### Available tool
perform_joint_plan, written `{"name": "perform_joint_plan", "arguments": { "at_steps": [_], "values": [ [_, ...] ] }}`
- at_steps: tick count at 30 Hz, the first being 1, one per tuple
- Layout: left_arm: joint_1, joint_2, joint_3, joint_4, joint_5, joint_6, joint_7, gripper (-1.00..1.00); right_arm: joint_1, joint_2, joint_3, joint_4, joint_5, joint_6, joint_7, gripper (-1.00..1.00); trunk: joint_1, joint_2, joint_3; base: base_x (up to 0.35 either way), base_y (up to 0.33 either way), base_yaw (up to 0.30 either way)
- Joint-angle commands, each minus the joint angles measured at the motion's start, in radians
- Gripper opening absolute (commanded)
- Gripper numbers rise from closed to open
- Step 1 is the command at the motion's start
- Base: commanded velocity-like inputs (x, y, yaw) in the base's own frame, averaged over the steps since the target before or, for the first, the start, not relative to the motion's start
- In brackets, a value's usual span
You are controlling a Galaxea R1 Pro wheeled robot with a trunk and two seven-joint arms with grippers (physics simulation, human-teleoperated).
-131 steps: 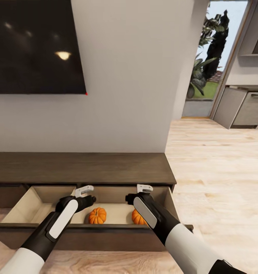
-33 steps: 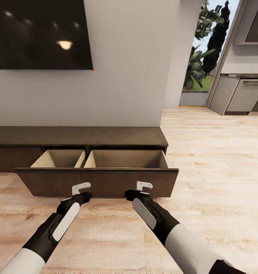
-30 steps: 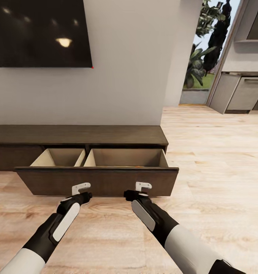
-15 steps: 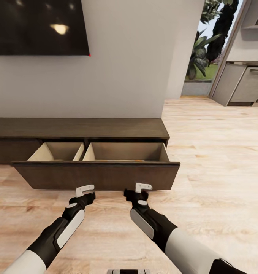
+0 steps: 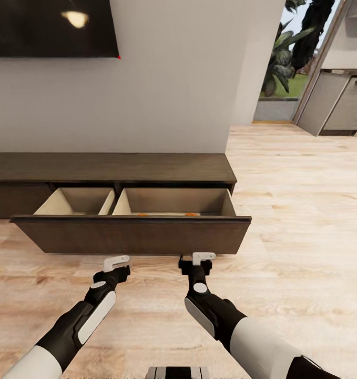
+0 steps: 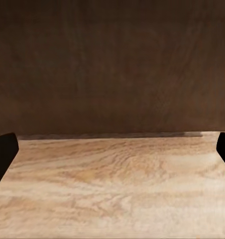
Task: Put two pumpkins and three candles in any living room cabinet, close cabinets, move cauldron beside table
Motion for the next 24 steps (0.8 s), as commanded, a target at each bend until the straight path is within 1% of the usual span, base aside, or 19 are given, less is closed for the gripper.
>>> {"name": "perform_joint_plan", "arguments": {
  "at_steps": [1,3,4,6,8,11,17,19,22,24],
  "values": [
    [-0.001,0.003,-0.009,-0.003,0.005,-0.006,0.002,1.00,-0.002,-0.001,0.007,0.002,-0.009,-0.010,-0.005,1.00,0.000,-0.001,-0.005,0.000,0.000,0.000],
    [-0.001,0.005,-0.019,-0.006,0.003,-0.026,-0.022,1.00,-0.002,0.000,0.006,0.004,-0.010,-0.014,-0.004,1.00,0.001,-0.001,-0.013,0.000,0.000,0.000],
    [-0.001,0.007,-0.029,-0.002,-0.003,-0.051,-0.061,1.00,-0.002,-0.001,0.006,0.005,-0.013,-0.033,0.004,1.00,0.002,-0.001,-0.016,0.000,0.000,0.000],
    [-0.001,0.009,-0.038,0.005,-0.028,-0.091,-0.116,1.00,-0.002,-0.001,0.005,0.008,-0.017,-0.070,0.030,1.00,0.002,-0.002,-0.024,0.000,0.000,0.000],
    [-0.002,0.009,-0.042,0.012,-0.060,-0.128,-0.151,1.00,-0.002,-0.001,0.003,0.015,-0.020,-0.092,0.060,1.00,0.003,-0.002,-0.032,0.000,0.000,0.000],
    [-0.002,0.009,-0.043,0.015,-0.079,-0.150,-0.167,1.00,-0.002,-0.001,0.002,0.020,-0.021,-0.105,0.079,1.00,0.005,-0.003,-0.043,0.000,0.000,0.000],
    [-0.002,0.009,-0.042,0.015,-0.088,-0.161,-0.171,1.00,-0.002,-0.004,-0.002,0.022,-0.021,-0.114,0.088,1.00,0.005,-0.003,-0.043,0.000,0.000,0.000],
    [-0.002,0.009,-0.042,0.014,-0.088,-0.161,-0.170,1.00,-0.002,-0.017,-0.010,0.022,-0.024,-0.115,0.088,1.00,0.005,-0.003,-0.043,0.000,0.000,0.000],
    [-0.002,0.009,-0.040,0.014,-0.088,-0.161,-0.172,1.00,-0.002,-0.036,-0.035,0.021,-0.035,-0.119,0.092,1.00,0.005,-0.003,-0.043,0.000,0.000,0.000],
    [-0.002,0.009,-0.040,0.014,-0.088,-0.162,-0.172,1.00,-0.002,-0.044,-0.045,0.021,-0.038,-0.129,0.106,1.00,0.005,-0.003,-0.043,0.000,0.000,0.000]
  ]
}}
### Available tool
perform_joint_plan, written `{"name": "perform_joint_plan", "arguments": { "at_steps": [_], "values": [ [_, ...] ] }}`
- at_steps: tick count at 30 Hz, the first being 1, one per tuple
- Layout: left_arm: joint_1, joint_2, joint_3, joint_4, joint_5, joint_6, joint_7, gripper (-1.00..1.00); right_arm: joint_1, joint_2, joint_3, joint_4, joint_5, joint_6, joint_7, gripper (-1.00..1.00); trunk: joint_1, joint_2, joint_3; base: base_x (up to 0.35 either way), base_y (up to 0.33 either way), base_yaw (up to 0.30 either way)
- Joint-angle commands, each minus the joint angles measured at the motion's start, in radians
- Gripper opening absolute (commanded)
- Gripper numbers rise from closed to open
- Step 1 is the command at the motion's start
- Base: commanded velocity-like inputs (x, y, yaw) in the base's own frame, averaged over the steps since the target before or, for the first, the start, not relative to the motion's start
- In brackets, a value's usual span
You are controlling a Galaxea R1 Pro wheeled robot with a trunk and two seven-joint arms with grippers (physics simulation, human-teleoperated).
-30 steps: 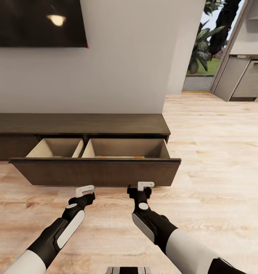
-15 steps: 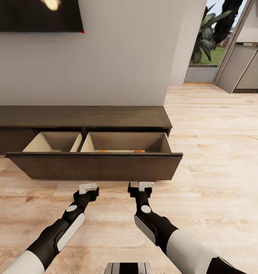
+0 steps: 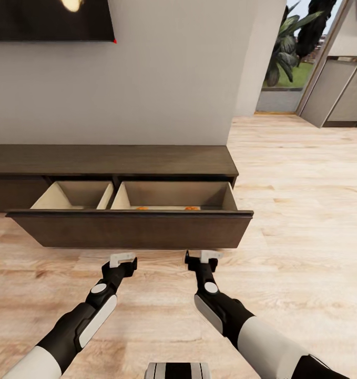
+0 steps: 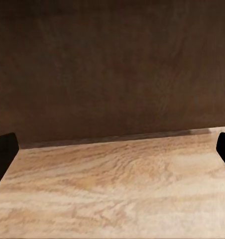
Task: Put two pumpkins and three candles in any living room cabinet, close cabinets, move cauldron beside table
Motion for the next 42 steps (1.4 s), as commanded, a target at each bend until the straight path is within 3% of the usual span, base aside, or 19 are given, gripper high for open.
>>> {"name": "perform_joint_plan", "arguments": {
  "at_steps": [1,20,42],
  "values": [
    [-0.001,0.001,-0.005,-0.002,0.006,0.003,0.009,1.00,-0.001,-0.004,0.004,0.000,-0.012,-0.015,0.007,1.00,0.000,0.000,-0.001,0.000,0.000,0.000],
    [-0.001,-0.002,-0.004,-0.010,0.005,0.003,0.019,1.00,-0.001,-0.009,-0.007,0.013,-0.017,-0.042,0.036,1.00,0.000,0.000,-0.001,0.048,0.000,0.000],
    [-0.001,-0.002,0.003,-0.010,0.006,0.003,0.020,1.00,-0.001,-0.008,-0.007,0.024,-0.016,-0.040,0.037,1.00,0.000,0.000,-0.001,0.170,0.000,0.000]
  ]
}}
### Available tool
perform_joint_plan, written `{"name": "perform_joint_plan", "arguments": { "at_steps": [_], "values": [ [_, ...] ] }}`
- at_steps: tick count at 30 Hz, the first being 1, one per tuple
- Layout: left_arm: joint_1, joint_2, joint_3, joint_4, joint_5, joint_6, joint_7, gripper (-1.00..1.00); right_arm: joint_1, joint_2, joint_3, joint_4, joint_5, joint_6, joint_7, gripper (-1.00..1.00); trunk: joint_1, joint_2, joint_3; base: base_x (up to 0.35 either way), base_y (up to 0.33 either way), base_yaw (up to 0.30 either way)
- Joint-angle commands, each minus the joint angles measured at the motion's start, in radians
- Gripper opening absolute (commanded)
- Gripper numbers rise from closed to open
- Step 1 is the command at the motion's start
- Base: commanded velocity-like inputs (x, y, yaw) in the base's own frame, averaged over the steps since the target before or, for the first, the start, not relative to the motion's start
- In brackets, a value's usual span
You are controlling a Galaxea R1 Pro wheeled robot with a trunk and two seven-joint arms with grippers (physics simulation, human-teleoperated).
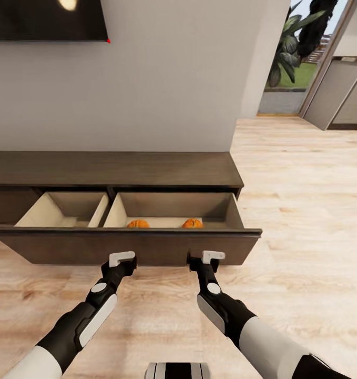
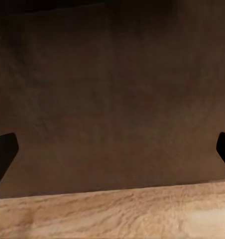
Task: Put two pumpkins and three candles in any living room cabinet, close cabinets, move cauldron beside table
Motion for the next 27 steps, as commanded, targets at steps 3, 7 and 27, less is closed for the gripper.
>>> {"name": "perform_joint_plan", "arguments": {
  "at_steps": [3,7,27],
  "values": [
    [-0.001,0.003,-0.003,-0.002,0.006,0.003,0.008,1.00,-0.001,-0.001,0.008,0.000,-0.010,-0.006,-0.006,1.00,0.000,0.000,-0.001,0.207,0.000,0.000],
    [-0.001,0.003,-0.003,-0.002,0.006,0.003,0.008,1.00,-0.001,-0.001,0.008,0.000,-0.010,-0.006,-0.006,1.00,0.000,0.000,-0.001,0.202,0.000,0.000],
    [-0.001,0.003,-0.003,-0.004,0.007,0.002,0.007,1.00,-0.001,-0.001,0.008,0.000,-0.011,-0.006,-0.006,1.00,0.002,-0.001,-0.012,0.065,0.000,0.000]
  ]
}}
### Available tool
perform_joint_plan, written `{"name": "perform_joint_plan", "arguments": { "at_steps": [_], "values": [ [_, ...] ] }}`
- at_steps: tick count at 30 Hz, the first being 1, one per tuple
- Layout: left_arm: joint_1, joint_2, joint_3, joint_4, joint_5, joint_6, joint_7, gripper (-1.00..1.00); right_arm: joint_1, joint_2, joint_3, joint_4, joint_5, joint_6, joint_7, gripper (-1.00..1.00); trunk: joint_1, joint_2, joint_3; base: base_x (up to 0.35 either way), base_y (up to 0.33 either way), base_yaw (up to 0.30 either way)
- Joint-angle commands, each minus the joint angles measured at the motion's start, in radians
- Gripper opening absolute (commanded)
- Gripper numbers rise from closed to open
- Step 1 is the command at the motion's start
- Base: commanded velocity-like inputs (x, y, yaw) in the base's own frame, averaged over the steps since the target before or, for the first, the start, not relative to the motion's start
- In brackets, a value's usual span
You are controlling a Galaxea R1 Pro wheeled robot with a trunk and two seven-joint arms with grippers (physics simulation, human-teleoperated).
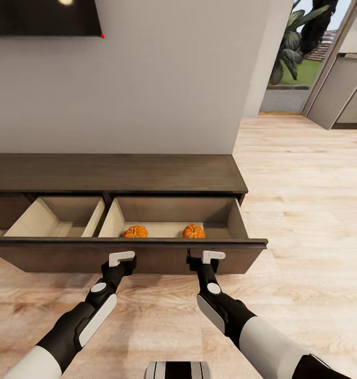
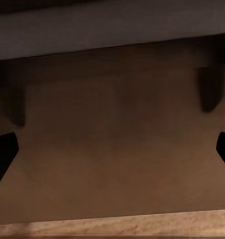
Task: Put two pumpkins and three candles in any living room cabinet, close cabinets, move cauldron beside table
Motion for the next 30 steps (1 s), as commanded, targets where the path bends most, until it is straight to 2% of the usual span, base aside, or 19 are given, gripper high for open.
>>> {"name": "perform_joint_plan", "arguments": {
  "at_steps": [1,5,15,30],
  "values": [
    [-0.001,0.001,-0.004,-0.002,0.006,0.003,0.009,1.00,-0.001,-0.001,0.008,0.000,-0.010,-0.006,-0.006,1.00,0.000,-0.001,-0.005,0.000,0.000,0.000],
    [-0.001,0.002,-0.004,-0.003,0.006,0.003,0.009,1.00,-0.001,-0.001,0.009,0.000,-0.011,-0.006,-0.006,1.00,0.002,-0.002,-0.020,0.000,0.000,0.000],
    [-0.001,0.003,-0.003,-0.003,0.006,0.003,0.009,1.00,-0.001,0.000,0.008,0.000,-0.011,-0.006,-0.006,1.00,0.002,-0.002,-0.020,0.005,0.000,0.000],
    [-0.001,0.002,-0.003,-0.002,0.006,0.003,0.013,1.00,-0.001,0.000,0.009,0.000,-0.011,-0.006,-0.006,1.00,0.002,-0.002,-0.020,0.089,0.000,0.000]
  ]
}}
